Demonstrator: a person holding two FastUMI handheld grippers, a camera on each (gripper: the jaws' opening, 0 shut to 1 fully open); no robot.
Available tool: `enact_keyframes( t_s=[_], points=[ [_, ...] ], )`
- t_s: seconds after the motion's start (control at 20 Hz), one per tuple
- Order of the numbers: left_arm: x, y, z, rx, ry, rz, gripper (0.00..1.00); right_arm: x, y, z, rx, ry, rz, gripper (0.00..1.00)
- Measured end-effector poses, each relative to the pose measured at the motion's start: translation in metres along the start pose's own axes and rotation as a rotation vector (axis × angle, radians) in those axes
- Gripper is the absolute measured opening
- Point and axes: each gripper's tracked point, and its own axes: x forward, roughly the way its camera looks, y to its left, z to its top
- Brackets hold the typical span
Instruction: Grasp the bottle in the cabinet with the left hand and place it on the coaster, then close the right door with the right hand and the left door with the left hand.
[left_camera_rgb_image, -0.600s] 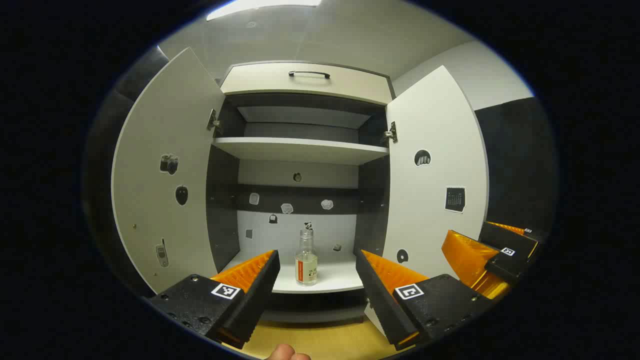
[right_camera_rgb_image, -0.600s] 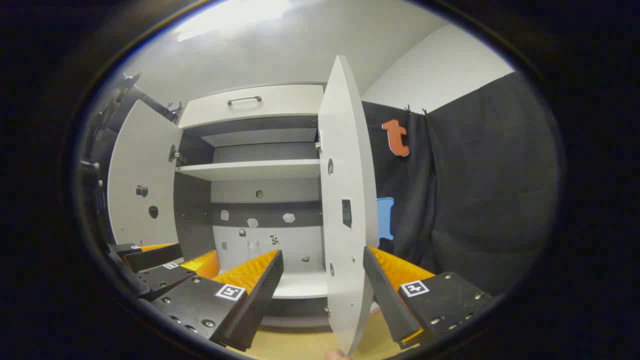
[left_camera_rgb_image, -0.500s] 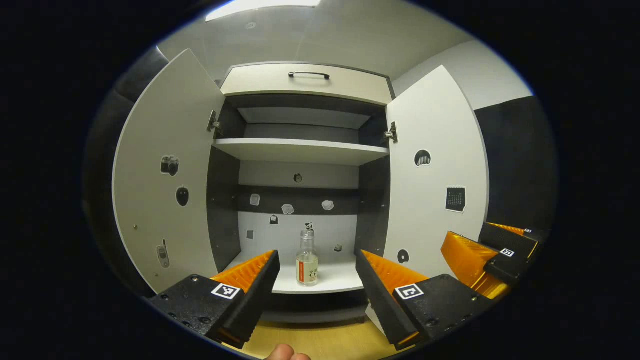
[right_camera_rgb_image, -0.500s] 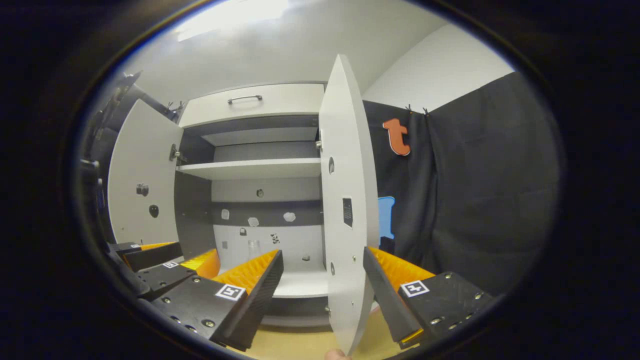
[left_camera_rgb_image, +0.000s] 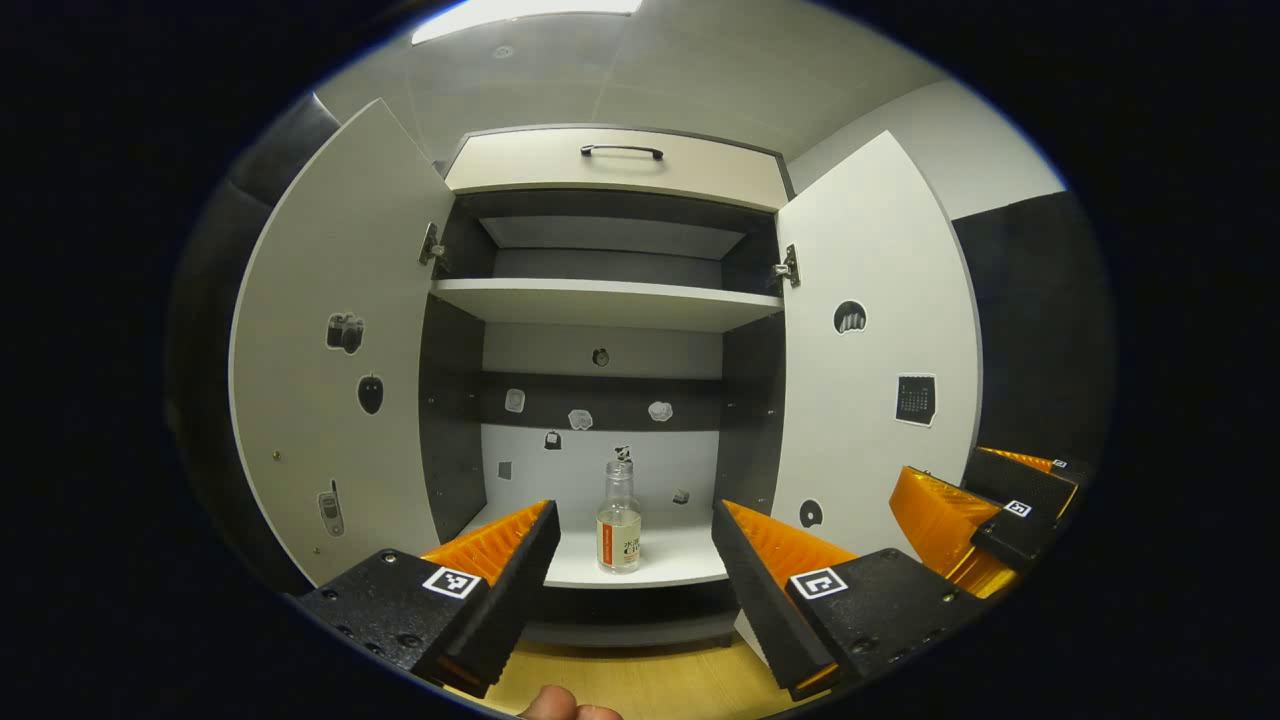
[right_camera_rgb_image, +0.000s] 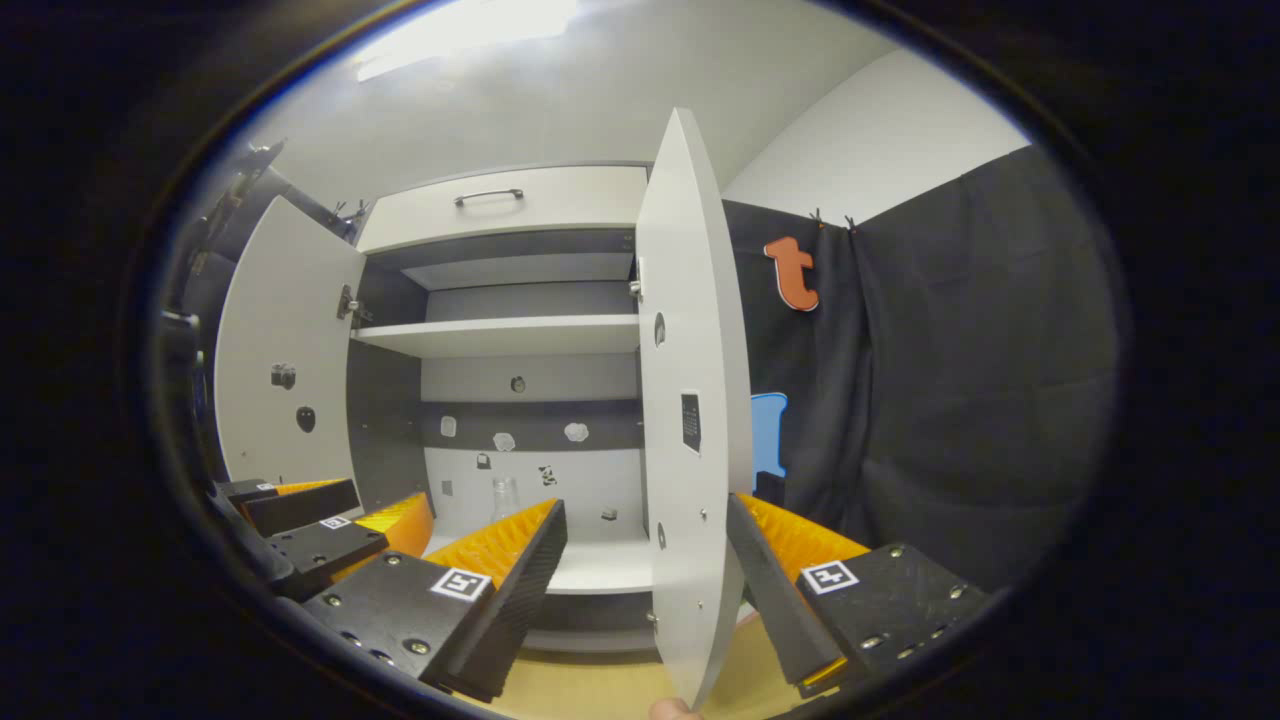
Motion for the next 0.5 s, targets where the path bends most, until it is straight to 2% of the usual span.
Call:
enact_keyframes(
  t_s=[0.5],
  points=[
    [0.0035, 0.0047, -0.0055, 0.003, 0.012, 0.012, 0.96, 0.0007, 0.0031, -0.0038, -0.005, 0.006, 0.002, 0.97]
  ],
)
